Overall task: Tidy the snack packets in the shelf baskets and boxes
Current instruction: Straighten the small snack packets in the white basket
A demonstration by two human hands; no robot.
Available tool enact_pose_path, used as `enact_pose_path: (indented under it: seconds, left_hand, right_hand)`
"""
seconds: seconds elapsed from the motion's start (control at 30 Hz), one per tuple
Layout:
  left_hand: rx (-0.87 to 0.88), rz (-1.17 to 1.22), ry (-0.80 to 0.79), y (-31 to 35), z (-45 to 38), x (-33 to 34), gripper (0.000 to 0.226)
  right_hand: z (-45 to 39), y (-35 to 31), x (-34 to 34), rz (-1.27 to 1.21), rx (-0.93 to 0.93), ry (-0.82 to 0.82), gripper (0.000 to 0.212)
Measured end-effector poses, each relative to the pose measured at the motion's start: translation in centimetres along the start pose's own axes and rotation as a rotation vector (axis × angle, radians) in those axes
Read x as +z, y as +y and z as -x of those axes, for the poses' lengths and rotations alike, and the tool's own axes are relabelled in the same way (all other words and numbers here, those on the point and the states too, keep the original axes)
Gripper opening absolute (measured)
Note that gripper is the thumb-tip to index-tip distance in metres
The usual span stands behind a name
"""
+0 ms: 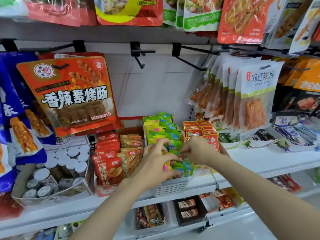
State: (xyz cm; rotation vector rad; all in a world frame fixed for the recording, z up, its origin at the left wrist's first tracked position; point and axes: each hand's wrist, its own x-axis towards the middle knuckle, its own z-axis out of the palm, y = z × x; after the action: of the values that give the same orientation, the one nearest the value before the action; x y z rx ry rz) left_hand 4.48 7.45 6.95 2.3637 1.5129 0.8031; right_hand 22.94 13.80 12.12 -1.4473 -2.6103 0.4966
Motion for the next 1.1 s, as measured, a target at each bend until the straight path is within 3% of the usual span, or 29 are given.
enact_pose_path:
  seconds: [0.17,0.3,0.43,0.7,0.9,1.0,1.1]
  left_hand:
    - [0.009,-0.115,-0.111,0.1,-0.7,-0.7,0.045]
    - [0.048,-0.116,-0.060,0.1,-0.3,-0.4,0.043]
    - [0.074,-0.105,-0.029,0.1,0.0,-0.1,0.041]
    - [0.054,-0.098,-0.027,0.3,0.1,-0.2,0.040]
    - [-0.001,-0.133,-0.060,1.2,-0.2,-0.5,0.044]
    - [-0.099,-0.129,-0.129,2.1,-1.0,-1.1,0.067]
    - [-0.249,0.088,-0.096,3.8,-1.9,-2.0,0.089]
  right_hand:
    - [-0.8,0.6,-2.1,-0.073,0.035,-0.086,0.018]
    - [-1.3,0.6,-2.7,-0.006,0.037,0.249,0.016]
    - [-1.9,-0.3,-0.9,0.072,0.051,0.168,0.027]
    - [-0.7,0.1,-0.8,0.176,0.084,0.183,0.018]
    - [4.1,1.8,-7.6,-0.385,0.052,0.285,0.013]
    - [5.9,1.2,-11.1,-0.497,0.046,0.389,0.011]
    - [7.2,0.4,-13.6,-0.671,0.076,0.411,0.009]
